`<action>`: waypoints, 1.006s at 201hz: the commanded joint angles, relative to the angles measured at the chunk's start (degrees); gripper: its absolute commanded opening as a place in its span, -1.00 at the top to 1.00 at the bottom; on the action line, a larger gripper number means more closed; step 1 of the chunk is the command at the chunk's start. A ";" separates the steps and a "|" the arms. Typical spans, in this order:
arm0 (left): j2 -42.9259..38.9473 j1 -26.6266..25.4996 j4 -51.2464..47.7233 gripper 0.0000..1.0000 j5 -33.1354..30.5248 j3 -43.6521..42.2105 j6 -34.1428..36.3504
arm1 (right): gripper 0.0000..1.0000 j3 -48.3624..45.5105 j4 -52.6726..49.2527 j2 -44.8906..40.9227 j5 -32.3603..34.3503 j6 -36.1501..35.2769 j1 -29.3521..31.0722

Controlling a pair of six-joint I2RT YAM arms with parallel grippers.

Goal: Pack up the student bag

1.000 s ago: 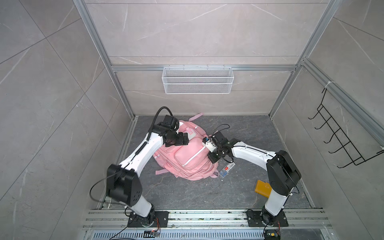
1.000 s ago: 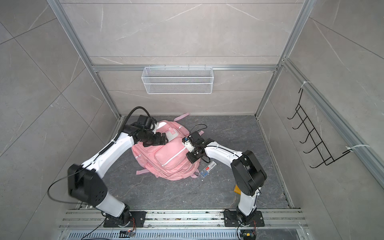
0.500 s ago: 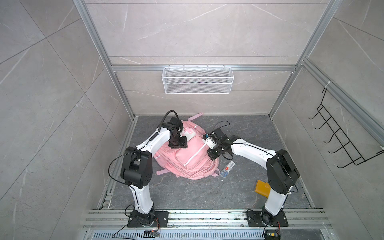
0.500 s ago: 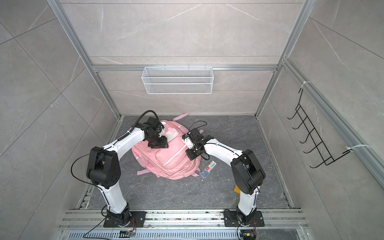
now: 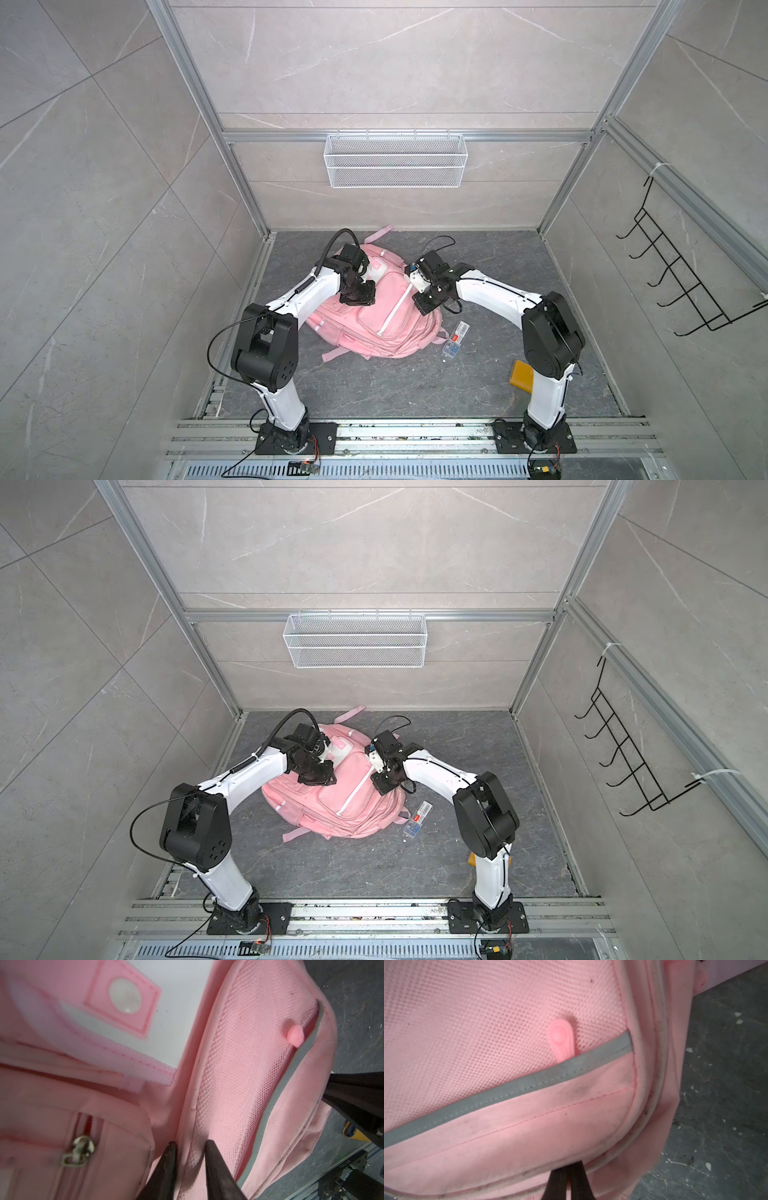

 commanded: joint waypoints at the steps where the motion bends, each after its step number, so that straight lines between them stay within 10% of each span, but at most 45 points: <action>1: -1.75 -2.08 -1.88 0.45 6.01 -2.05 -2.50 | 1.00 4.51 3.88 1.74 -2.33 -0.42 0.67; 53: 0.80 -1.81 -0.49 0.11 2.48 -3.20 -4.97 | 1.00 9.17 3.22 4.57 -2.72 -0.89 0.70; 103: -0.60 -1.03 2.71 1.00 5.24 -3.53 -8.76 | 1.00 8.93 3.04 4.26 -2.41 -1.70 0.69; 202: -8.90 11.00 15.42 1.00 14.39 -9.29 -24.70 | 1.00 -12.67 11.85 -9.91 -6.98 -12.31 1.87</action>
